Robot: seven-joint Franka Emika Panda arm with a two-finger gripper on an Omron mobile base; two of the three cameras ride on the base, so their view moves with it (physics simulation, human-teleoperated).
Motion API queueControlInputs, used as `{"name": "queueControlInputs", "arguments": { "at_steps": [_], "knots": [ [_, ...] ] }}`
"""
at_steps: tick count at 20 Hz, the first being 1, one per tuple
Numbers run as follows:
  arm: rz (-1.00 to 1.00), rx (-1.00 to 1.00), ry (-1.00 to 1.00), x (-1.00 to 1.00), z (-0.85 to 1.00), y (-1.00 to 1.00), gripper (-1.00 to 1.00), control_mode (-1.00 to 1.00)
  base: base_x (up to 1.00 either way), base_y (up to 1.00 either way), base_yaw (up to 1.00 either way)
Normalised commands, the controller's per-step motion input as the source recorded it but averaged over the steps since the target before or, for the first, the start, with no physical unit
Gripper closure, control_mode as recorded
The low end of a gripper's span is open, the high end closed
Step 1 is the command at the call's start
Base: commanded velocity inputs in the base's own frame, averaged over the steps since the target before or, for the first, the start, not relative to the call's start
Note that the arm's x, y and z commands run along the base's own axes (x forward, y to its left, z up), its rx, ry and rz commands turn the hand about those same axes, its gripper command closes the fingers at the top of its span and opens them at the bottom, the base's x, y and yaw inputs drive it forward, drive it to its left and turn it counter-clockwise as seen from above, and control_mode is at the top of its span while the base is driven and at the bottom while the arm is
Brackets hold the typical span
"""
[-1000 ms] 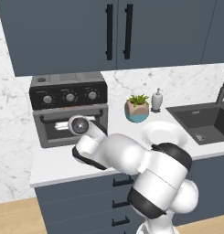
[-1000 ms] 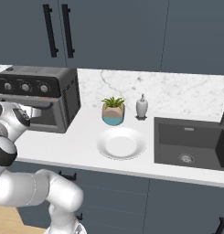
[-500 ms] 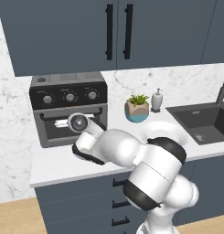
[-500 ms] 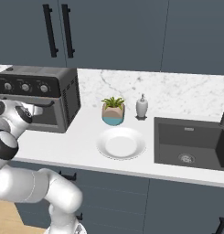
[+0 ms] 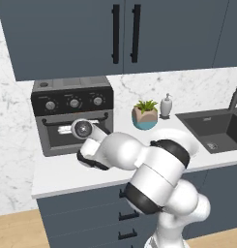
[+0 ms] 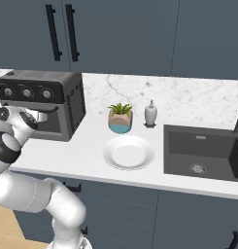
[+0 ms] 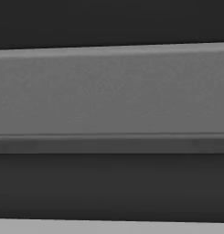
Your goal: Pick up the kebab skewer and baguette bread, and place them inside the toaster oven. Close the toaster oven door and start by setting the timer.
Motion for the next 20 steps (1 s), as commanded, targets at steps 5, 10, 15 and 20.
{"name": "queueControlInputs", "arguments": {
  "at_steps": [5, 10, 15, 20],
  "knots": [
    [0.00, 0.00, 0.00, -0.10, -0.10, 0.00, -1.00, -1.00, 0.00, 0.00, 0.00],
    [0.00, 0.00, 0.00, -0.43, -0.01, 0.00, -1.00, -1.00, 0.00, 0.00, 0.00],
    [0.00, 0.00, -0.06, -0.32, 0.11, 0.02, -1.00, -1.00, 0.00, 0.00, 0.00],
    [0.00, 0.00, -0.12, -0.02, 0.45, 0.29, -1.00, -1.00, 0.00, 0.00, 0.00]
  ]
}}
